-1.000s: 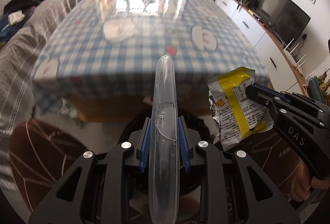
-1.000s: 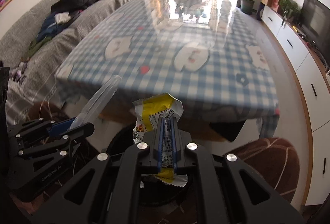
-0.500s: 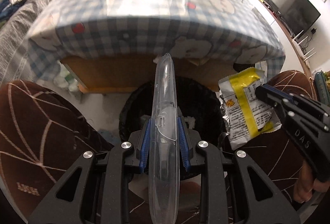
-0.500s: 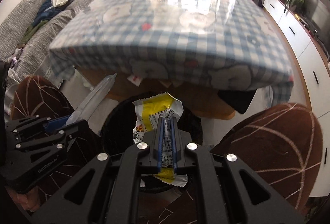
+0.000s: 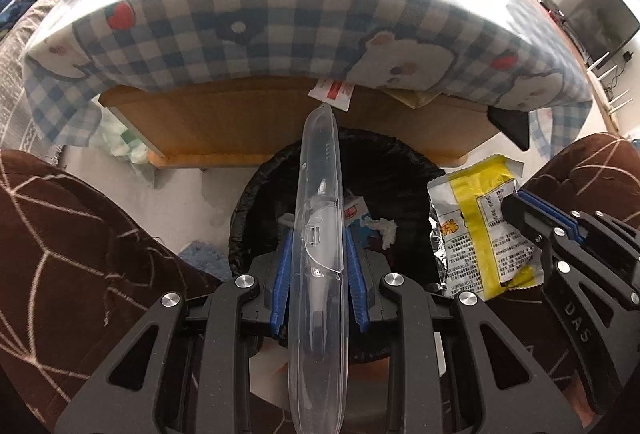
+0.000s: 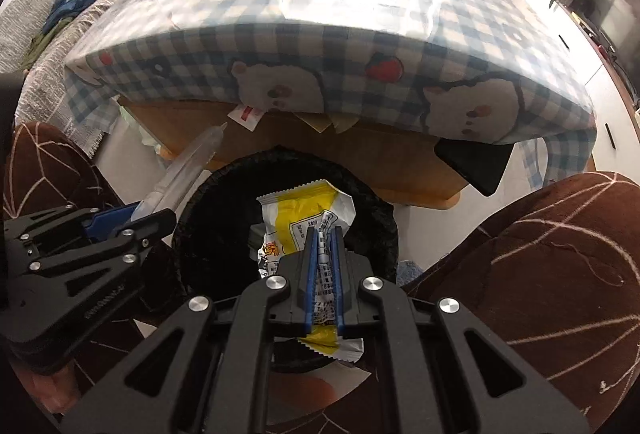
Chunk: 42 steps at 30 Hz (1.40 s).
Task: Collect trash
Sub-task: 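Lift the clear tube and snack wrapper and carry both over the black bin, then open the left tool to drop the clear plastic tube into the bin, then open the right tool to drop the snack wrapper into the bin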
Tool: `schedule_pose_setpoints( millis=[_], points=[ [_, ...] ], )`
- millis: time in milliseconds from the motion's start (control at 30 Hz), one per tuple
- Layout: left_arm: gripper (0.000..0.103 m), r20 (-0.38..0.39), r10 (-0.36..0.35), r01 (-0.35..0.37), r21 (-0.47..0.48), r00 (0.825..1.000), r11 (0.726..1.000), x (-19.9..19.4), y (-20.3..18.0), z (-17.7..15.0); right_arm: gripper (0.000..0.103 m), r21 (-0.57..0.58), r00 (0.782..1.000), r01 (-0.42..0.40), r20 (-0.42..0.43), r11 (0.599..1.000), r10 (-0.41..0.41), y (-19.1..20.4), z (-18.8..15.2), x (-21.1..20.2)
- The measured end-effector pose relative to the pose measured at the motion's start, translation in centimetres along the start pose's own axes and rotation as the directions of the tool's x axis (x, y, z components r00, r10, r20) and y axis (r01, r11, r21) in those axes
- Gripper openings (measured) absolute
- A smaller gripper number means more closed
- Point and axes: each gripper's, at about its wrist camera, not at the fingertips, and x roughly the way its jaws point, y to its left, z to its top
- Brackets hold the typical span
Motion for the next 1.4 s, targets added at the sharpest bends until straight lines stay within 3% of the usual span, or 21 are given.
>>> schedule_pose_setpoints(
  millis=[700,733,800,933,1000,1167,1400],
  points=[
    [0.027,-0.074,-0.001,0.006,0.064,0.997,0.998,3.5,-2.3,-0.3,0.007,0.029,0.998,0.056,-0.042,0.998,-0.055,-1.9,0.1,0.2],
    [0.029,-0.069,0.004,0.001,0.068,0.998,0.998,3.4,-2.5,-0.4,0.007,0.033,0.998,0.057,-0.042,0.998,-0.056,-2.1,0.2,0.2],
    [0.053,-0.049,0.018,-0.015,0.071,0.999,0.997,3.0,-2.5,-0.4,0.007,0.037,0.998,0.057,-0.043,0.998,-0.055,-2.1,0.2,0.2],
    [0.067,-0.018,0.033,-0.032,0.061,0.999,0.998,2.0,-2.0,-0.4,0.007,0.03,0.998,0.053,-0.036,0.998,-0.052,-1.8,0.2,0.1],
    [0.08,-0.001,0.027,-0.027,0.04,1.0,0.999,1.4,-1.5,-0.4,0.008,0.025,0.998,0.05,-0.034,0.998,-0.049,-1.7,0.2,0.0],
    [0.095,0.035,0.045,-0.045,0.001,0.998,0.999,0.3,0.3,-0.1,0.008,0.022,0.999,0.039,-0.029,0.999,-0.038,-1.3,0.4,0.1],
    [0.097,0.03,0.076,-0.077,0.006,0.997,0.997,-0.2,1.6,0.3,0.008,0.002,0.999,0.024,-0.037,1.0,-0.024,0.0,0.8,0.9]
  ],
)
